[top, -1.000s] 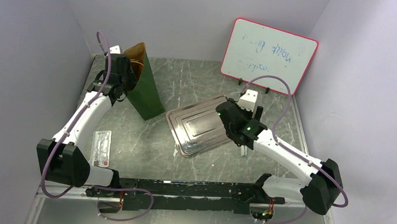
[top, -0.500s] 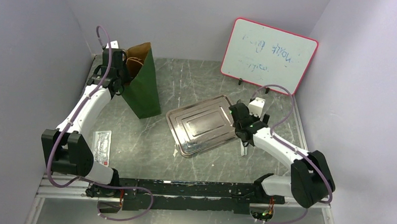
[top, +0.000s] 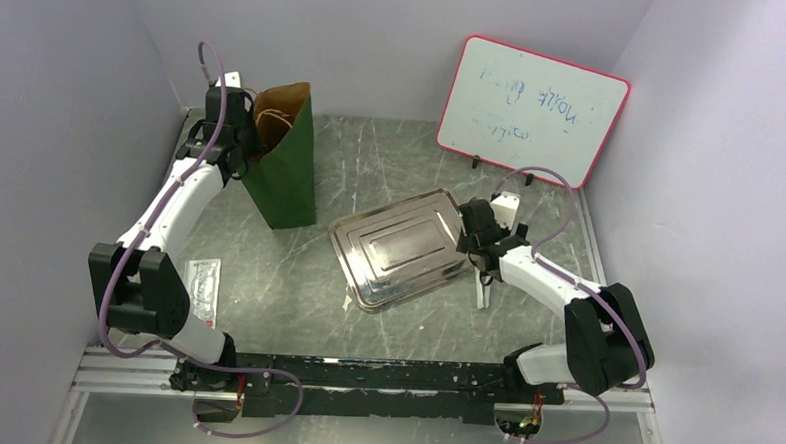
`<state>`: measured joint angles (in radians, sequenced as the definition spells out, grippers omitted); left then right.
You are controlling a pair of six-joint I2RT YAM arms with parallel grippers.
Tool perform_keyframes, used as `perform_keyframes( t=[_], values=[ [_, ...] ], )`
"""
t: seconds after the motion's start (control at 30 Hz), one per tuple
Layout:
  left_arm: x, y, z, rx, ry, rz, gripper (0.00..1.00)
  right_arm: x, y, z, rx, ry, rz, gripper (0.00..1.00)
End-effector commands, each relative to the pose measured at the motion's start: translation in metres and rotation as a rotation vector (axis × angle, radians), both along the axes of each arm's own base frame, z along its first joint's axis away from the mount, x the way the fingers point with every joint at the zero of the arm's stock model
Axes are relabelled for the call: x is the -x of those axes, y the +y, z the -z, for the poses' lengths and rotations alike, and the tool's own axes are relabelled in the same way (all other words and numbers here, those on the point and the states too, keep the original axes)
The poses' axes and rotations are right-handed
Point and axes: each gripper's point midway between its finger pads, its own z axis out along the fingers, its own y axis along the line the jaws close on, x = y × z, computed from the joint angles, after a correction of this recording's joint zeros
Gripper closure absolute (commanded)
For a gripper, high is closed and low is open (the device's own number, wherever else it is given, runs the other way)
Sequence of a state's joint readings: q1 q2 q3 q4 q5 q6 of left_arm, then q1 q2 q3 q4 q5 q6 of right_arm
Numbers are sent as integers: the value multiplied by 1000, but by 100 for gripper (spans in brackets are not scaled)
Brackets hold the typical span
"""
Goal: Take the fake bread out of the paper bag
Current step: Move the paper bag to the center of the board, then move the container to the center of the board.
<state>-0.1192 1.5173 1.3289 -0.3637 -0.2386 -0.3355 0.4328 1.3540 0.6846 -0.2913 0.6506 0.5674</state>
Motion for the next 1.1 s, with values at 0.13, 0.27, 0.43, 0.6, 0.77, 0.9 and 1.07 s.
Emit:
perform_keyframes(
  t=[0.13,0.27,0.43,0.6,0.77,0.9,1.07],
  values=[
    [-17,0,-21,-7,-67,21,93,-21,23,-23,-84,-69,-89,7],
    [-19,0,-18,-11,-61,18,93,-35,37,-39,-91,-113,-137,3],
    [-20,0,-17,-3,-60,16,93,-56,80,-44,-86,-106,-214,13],
    [-20,0,-18,-7,-60,15,93,-81,126,-21,-147,-49,-285,50],
    [-21,-2,-18,0,-59,22,93,-100,164,8,-202,15,-329,67],
    [-23,-4,-20,10,-62,27,93,-113,183,25,-219,41,-353,68],
    [-23,-7,-20,19,-62,40,93,-127,199,44,-238,67,-372,69]
  ],
)
